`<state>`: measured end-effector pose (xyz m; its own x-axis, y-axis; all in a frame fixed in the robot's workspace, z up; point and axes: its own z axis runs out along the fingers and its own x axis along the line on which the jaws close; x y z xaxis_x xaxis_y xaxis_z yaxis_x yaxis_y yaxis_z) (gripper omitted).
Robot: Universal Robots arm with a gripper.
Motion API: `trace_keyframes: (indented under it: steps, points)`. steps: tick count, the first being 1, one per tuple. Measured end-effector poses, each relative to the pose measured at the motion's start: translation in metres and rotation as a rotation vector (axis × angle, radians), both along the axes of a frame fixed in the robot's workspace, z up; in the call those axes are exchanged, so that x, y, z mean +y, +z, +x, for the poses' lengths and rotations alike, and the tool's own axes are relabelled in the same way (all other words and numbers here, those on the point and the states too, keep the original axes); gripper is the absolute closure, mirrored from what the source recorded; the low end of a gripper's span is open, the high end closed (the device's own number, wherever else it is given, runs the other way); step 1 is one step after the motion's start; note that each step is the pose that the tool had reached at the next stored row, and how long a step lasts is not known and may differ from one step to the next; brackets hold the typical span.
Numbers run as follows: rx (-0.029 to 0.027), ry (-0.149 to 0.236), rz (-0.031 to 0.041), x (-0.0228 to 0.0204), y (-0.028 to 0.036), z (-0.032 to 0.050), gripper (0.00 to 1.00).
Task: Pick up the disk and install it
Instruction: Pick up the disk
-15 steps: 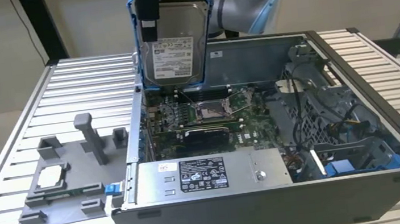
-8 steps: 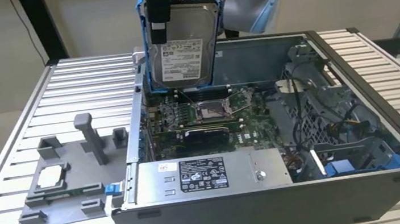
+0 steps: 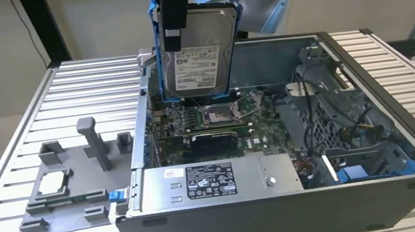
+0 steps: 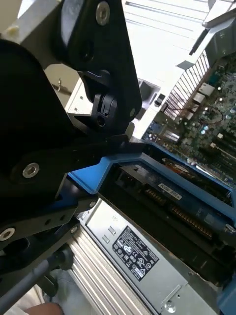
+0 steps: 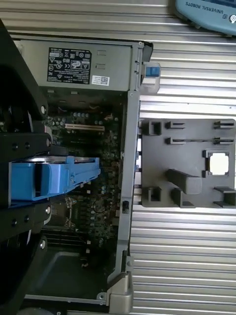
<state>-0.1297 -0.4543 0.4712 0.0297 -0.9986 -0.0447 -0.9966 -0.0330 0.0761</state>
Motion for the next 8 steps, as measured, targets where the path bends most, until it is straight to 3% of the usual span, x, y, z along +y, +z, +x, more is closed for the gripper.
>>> trace_keyframes:
  steps: [5, 8]
  points:
    - [-0.0261, 0.0, 0.0053, -0.0117, 0.0, 0.0012, 1.0]
    - [-0.0384, 0.0, 0.0057, -0.0188, -0.0001, 0.0027, 1.0]
